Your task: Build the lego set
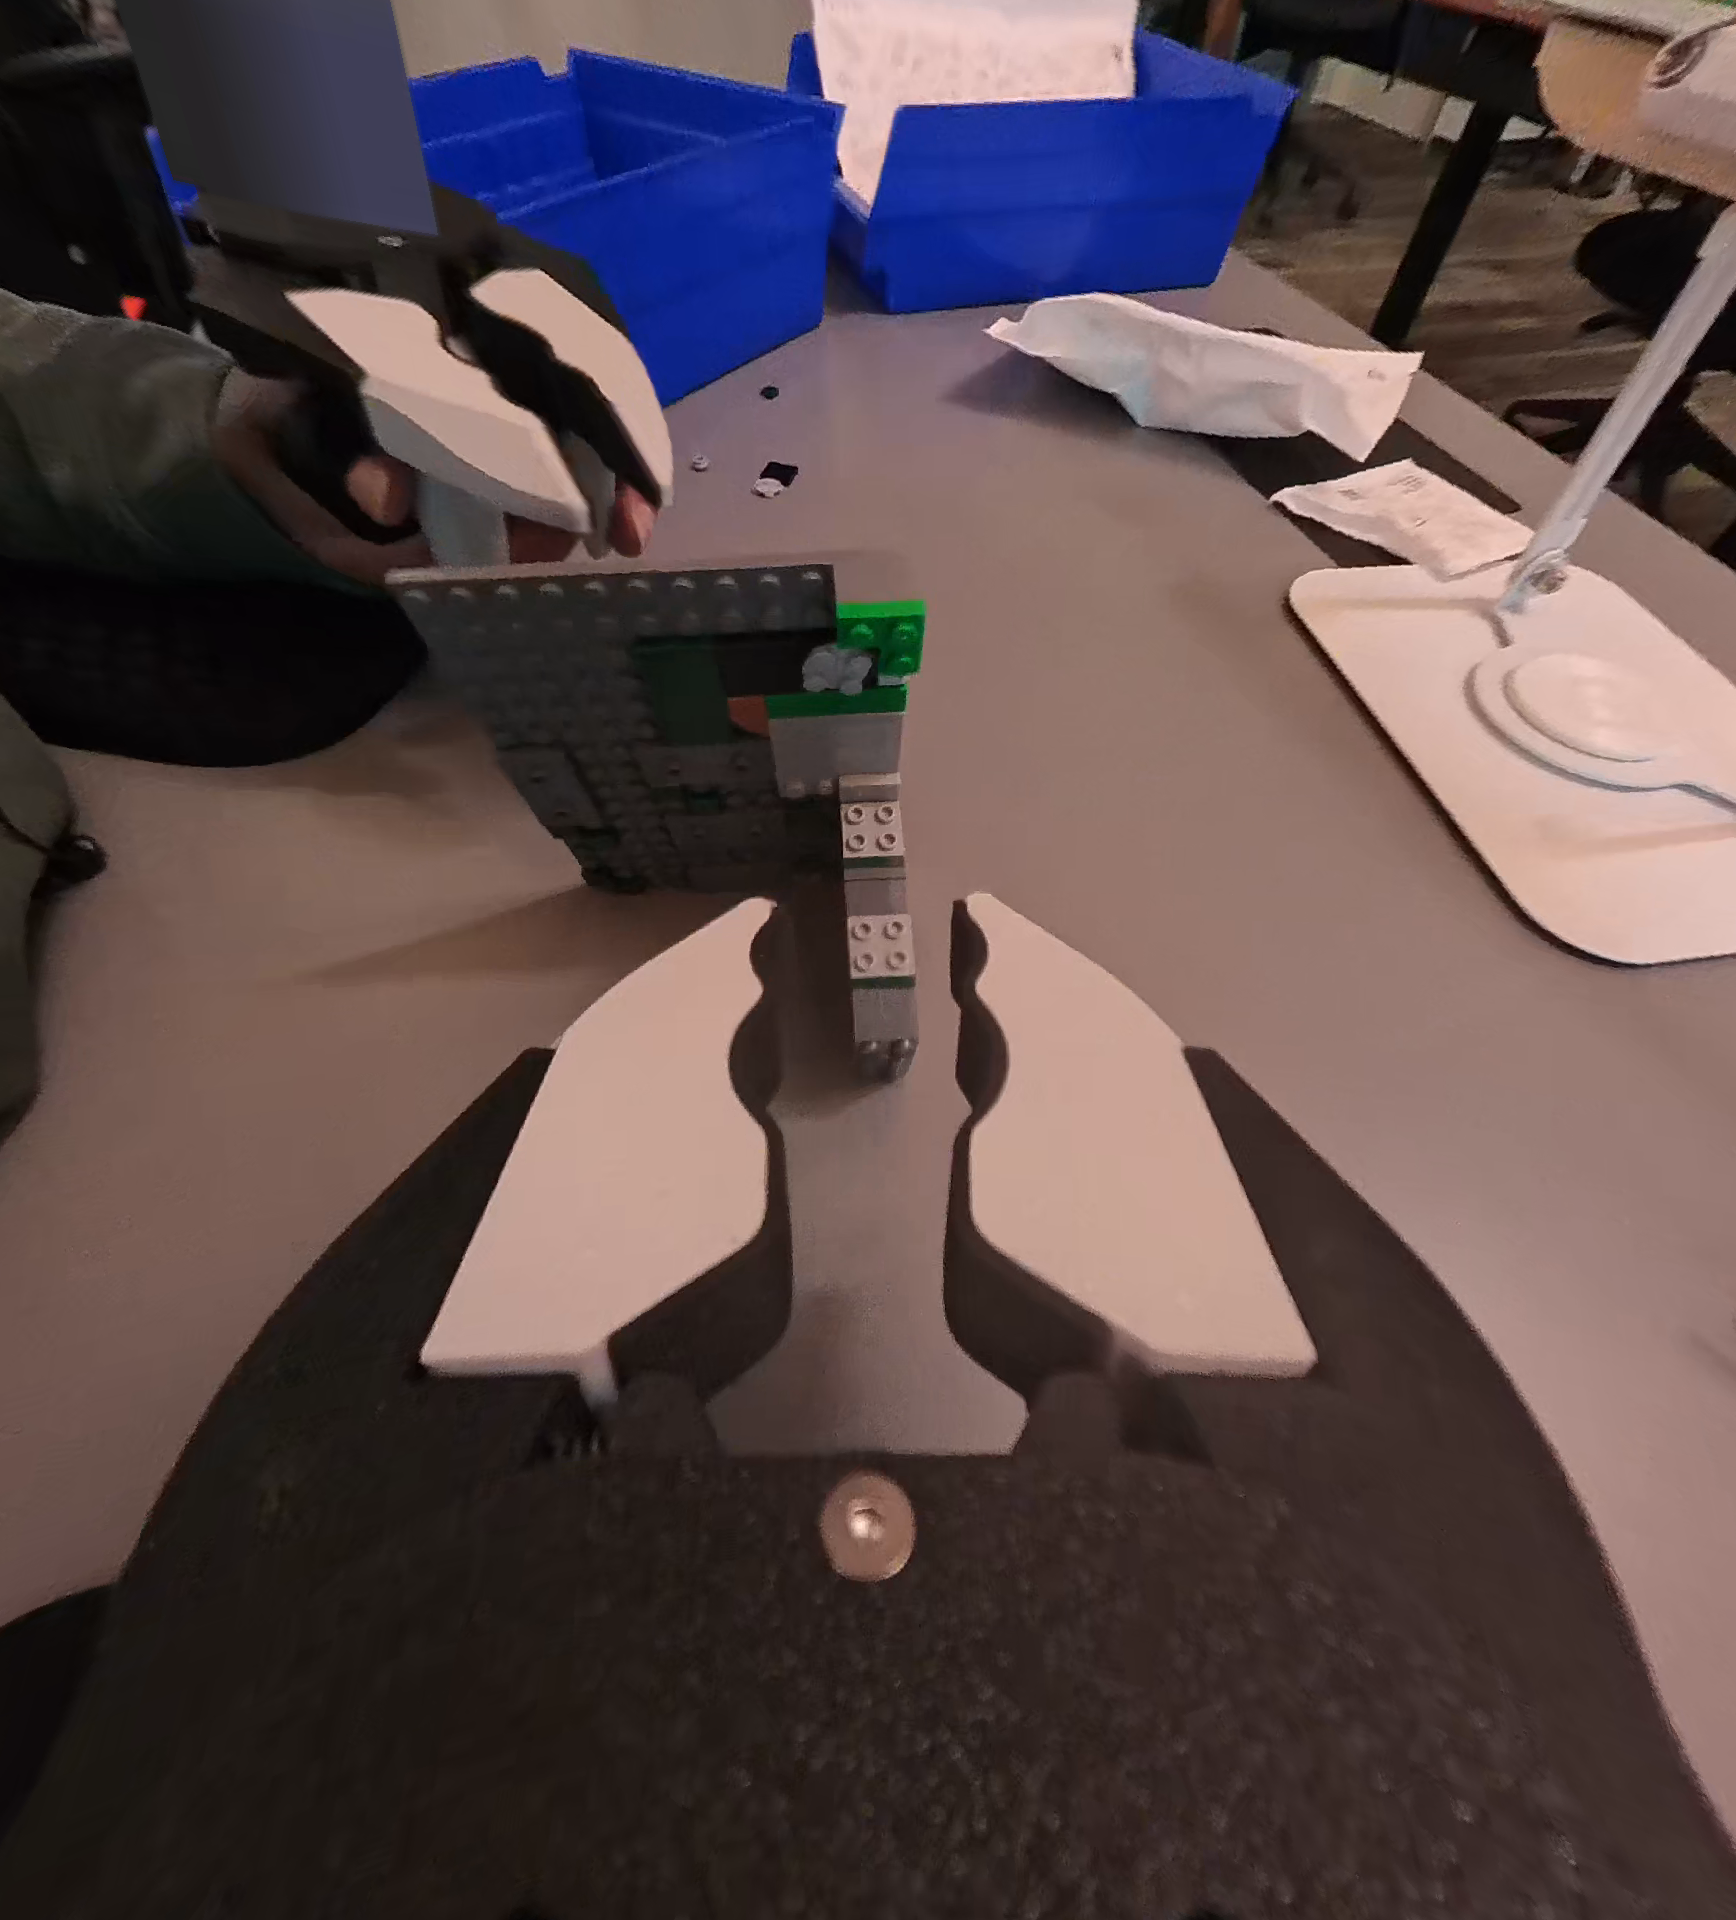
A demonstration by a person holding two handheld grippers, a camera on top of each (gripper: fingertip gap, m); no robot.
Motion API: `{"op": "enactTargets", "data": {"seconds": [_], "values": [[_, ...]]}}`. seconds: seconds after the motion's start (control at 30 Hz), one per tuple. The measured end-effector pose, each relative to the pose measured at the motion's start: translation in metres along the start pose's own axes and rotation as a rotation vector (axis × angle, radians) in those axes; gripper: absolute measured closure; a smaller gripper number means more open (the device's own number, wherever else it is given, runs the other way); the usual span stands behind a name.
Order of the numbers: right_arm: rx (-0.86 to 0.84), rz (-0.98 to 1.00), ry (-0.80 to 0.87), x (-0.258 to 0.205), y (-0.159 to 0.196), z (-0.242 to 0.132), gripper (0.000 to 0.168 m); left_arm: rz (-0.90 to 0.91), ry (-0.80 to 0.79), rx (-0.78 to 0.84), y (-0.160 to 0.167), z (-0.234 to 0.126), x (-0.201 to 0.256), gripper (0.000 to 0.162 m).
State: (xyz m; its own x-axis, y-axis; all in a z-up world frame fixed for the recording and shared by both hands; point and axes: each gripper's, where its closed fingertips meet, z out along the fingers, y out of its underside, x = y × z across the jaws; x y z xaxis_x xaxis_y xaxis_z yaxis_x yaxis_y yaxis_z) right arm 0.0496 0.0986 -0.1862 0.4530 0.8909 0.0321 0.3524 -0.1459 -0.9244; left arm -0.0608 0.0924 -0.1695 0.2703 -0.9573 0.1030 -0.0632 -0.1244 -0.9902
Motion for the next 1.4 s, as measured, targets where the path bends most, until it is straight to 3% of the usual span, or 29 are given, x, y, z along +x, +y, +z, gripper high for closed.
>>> {"op": "enactTargets", "data": {"seconds": [0.17,0.4,0.63,0.9,1.0,1.4], "values": [[-0.051,-0.041,0.072,-0.011,0.016,-0.011,0.146,0.029,-0.035,-0.031,0.008,0.002,-0.005,0.162],[-0.155,-0.117,0.121,-0.011,0.038,-0.007,0.168,0.057,-0.07,-0.075,0.019,0.006,-0.008,0.162],[-0.209,-0.135,0.032,-0.002,0.051,0.016,0.137,0.054,-0.033,-0.228,0.043,0.028,-0.014,0.162],[-0.242,-0.15,-0.036,0.003,0.056,0.043,0.137,0.17,0.011,-0.336,0.056,0.052,-0.023,0.162],[-0.246,-0.153,-0.041,0.005,0.054,0.048,0.145,0.197,0.014,-0.334,0.054,0.057,-0.023,0.162],[-0.296,-0.15,-0.045,0.001,0.038,0.044,0.151,0.215,0.012,-0.335,0.05,0.056,-0.018,0.162]]}}
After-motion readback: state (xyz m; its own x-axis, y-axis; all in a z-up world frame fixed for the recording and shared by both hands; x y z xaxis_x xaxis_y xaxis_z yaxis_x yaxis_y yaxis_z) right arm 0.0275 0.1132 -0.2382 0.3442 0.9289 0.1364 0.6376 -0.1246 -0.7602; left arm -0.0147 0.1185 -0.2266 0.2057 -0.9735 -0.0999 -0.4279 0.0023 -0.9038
